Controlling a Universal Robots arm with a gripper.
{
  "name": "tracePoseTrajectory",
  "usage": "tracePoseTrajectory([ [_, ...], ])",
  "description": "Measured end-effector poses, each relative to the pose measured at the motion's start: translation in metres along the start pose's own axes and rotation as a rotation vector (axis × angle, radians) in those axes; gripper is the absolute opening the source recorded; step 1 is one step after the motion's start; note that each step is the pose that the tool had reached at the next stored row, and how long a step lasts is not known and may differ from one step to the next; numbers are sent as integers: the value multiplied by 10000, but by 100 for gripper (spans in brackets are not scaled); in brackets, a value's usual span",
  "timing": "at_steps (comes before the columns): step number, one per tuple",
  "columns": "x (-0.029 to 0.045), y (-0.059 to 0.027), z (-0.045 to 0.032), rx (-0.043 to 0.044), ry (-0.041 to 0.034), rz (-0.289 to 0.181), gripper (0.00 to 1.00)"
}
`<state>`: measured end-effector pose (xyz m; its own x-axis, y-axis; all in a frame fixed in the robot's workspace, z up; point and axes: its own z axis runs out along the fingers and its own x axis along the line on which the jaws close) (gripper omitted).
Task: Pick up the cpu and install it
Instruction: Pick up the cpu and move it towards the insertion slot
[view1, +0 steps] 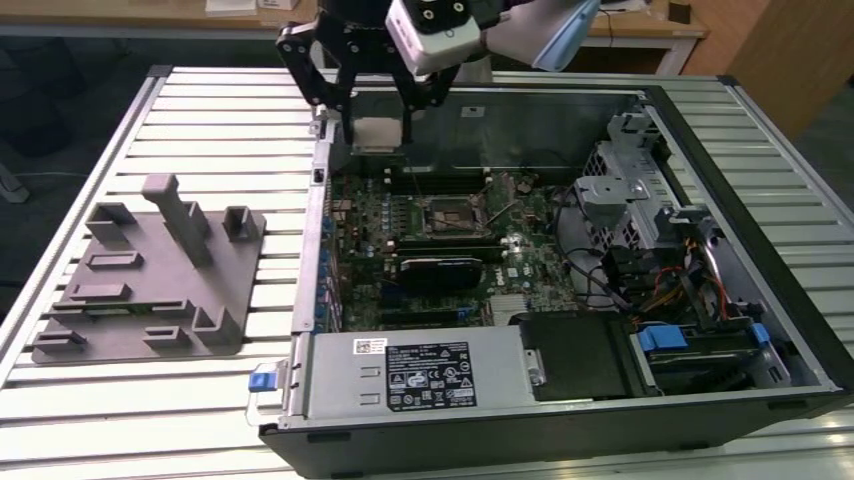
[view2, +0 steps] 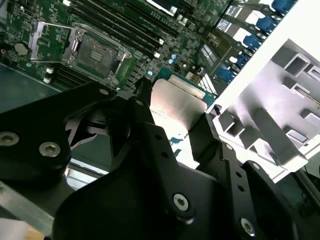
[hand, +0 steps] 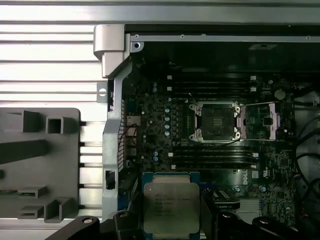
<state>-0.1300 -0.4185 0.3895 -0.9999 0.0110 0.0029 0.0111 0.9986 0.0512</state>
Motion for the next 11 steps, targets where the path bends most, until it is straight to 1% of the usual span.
tracePoseTrajectory([
  [11, -200, 30, 102, 1, 55, 3, 54],
])
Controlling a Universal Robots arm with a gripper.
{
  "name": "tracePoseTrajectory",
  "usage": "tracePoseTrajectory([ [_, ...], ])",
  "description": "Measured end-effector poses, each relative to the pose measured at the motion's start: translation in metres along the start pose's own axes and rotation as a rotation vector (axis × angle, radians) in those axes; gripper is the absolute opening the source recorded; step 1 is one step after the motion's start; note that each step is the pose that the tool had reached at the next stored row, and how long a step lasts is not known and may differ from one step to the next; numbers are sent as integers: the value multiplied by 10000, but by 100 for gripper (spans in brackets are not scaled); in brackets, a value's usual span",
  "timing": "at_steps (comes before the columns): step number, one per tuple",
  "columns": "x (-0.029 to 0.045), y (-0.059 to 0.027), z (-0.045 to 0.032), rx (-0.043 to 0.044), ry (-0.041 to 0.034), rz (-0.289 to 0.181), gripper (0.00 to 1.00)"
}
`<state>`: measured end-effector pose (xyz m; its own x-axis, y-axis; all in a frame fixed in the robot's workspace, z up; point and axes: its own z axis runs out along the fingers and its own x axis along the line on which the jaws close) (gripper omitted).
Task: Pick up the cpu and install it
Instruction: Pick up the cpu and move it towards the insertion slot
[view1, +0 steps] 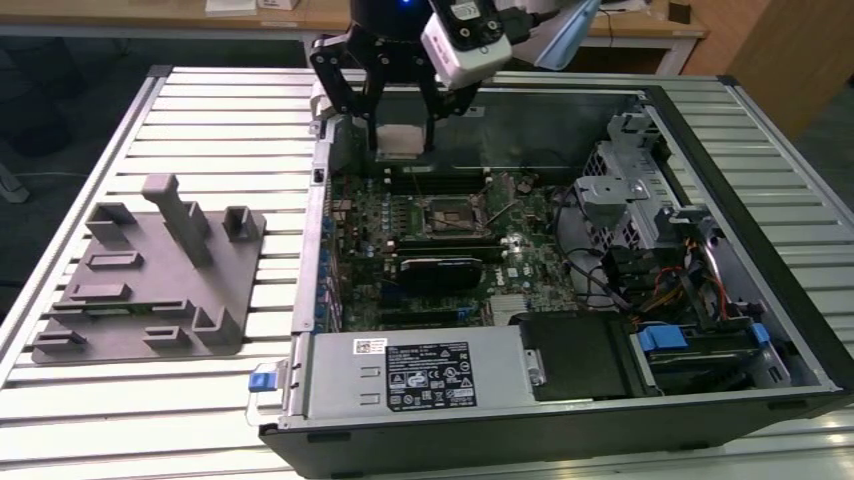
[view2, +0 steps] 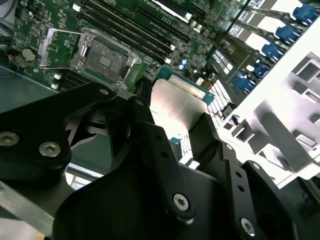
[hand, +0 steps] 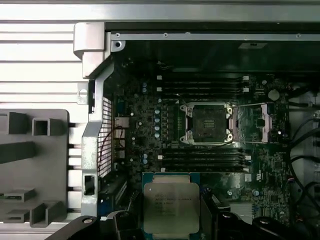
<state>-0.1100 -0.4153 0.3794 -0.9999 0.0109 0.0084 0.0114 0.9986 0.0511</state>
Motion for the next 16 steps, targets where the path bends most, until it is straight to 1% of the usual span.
tracePoseTrajectory([
  [6, -156, 14, 60, 0, 63, 3, 54],
  [14, -420, 46, 153, 2, 161, 8, 54],
  [16, -475, 56, 179, 3, 183, 9, 54],
])
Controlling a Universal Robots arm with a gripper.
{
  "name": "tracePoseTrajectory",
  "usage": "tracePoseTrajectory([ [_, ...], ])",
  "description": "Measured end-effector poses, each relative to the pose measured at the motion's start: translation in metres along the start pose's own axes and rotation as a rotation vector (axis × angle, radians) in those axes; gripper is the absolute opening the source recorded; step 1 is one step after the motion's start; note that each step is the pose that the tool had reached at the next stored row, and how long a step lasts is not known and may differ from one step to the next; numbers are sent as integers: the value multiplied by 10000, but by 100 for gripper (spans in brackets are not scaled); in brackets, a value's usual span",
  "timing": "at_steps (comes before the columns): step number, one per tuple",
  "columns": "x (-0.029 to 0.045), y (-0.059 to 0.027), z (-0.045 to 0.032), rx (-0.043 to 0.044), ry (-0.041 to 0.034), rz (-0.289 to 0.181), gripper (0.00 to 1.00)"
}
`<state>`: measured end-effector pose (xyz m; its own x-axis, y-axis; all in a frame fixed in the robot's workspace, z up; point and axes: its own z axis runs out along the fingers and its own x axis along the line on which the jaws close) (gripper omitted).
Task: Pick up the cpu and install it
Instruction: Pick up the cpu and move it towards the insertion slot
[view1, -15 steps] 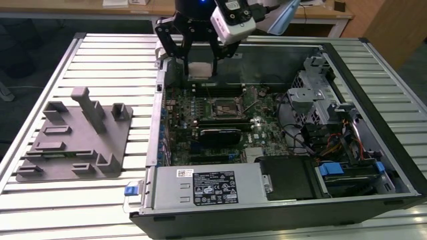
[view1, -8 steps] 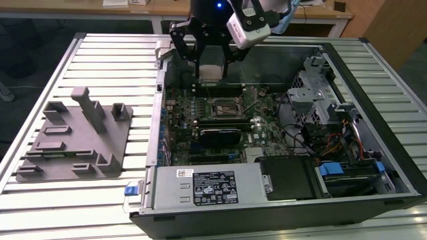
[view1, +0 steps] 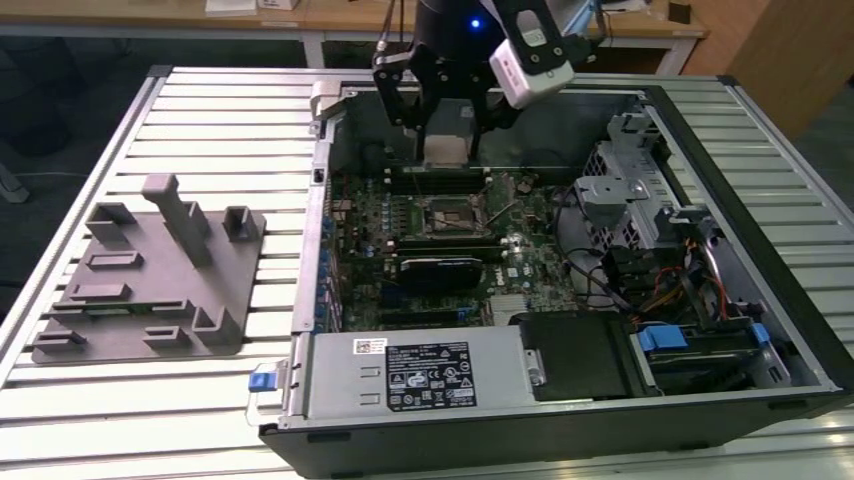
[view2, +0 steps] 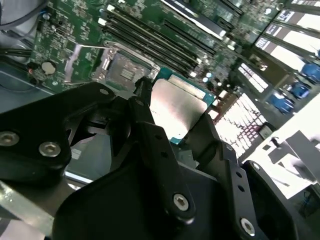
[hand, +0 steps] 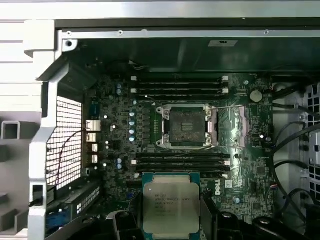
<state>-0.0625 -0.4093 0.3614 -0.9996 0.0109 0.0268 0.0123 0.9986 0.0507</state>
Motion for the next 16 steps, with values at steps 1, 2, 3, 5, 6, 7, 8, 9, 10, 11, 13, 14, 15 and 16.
tracePoseTrajectory([
  [1, -22, 6, 15, 0, 11, 0, 54],
  [2, -44, 14, 31, -2, 23, 0, 54],
  [3, -61, 23, 46, -2, 33, 1, 54],
  [5, -92, 44, 75, 0, 51, 3, 54],
  [6, -107, 54, 90, 0, 60, 4, 54],
  [7, -121, 64, 107, -1, 68, 4, 54],
  [8, -134, 74, 123, -1, 76, 4, 54],
  [9, -149, 84, 141, -1, 85, 5, 54],
  [10, -162, 93, 158, 0, 95, 5, 54],
  [11, -176, 102, 175, 0, 105, 6, 54],
  [13, -297, 155, 297, 0, 179, 10, 54],
  [14, -312, 162, 313, 1, 182, 9, 54],
  [15, -325, 170, 329, 1, 184, 9, 54],
  [16, -335, 176, 343, 2, 186, 9, 54],
])
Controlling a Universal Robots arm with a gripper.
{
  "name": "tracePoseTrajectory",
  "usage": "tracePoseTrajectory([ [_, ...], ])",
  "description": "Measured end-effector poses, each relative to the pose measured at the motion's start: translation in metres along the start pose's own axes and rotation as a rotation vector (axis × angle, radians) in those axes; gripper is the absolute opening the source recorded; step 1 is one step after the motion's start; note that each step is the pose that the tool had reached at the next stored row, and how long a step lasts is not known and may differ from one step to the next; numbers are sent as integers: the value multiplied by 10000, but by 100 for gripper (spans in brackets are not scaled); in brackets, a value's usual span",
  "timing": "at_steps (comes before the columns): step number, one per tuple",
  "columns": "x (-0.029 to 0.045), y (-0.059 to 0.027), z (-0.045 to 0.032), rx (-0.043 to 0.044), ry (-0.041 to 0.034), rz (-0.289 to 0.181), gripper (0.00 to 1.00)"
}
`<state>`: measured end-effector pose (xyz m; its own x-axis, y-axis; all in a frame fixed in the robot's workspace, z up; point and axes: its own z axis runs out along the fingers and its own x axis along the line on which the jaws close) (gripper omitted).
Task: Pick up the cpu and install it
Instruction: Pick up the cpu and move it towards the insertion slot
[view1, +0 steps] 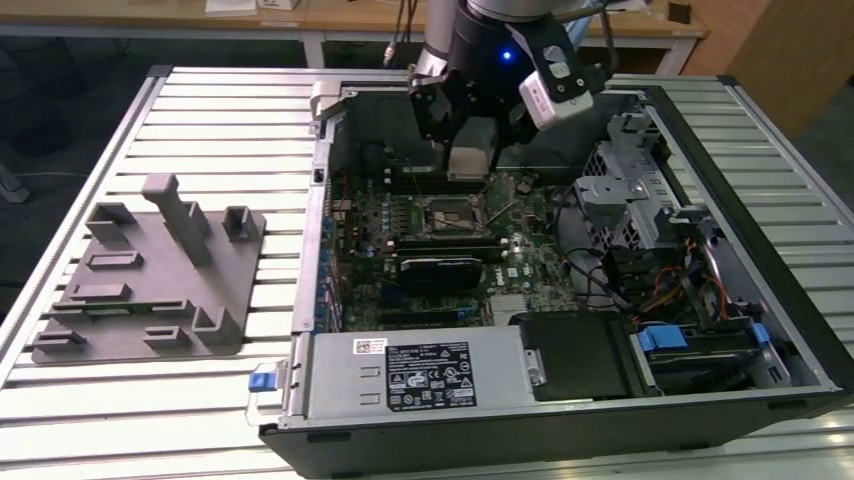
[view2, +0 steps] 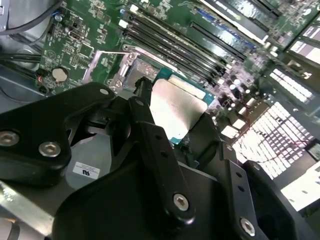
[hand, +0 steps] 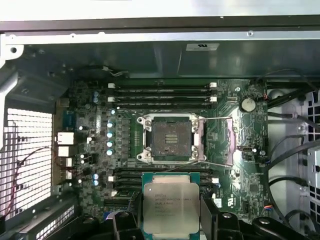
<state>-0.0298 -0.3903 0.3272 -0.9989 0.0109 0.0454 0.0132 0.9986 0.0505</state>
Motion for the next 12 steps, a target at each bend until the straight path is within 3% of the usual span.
tracePoseTrajectory([
  [12, -25, 85, 121, -2, -33, -8, 54],
])
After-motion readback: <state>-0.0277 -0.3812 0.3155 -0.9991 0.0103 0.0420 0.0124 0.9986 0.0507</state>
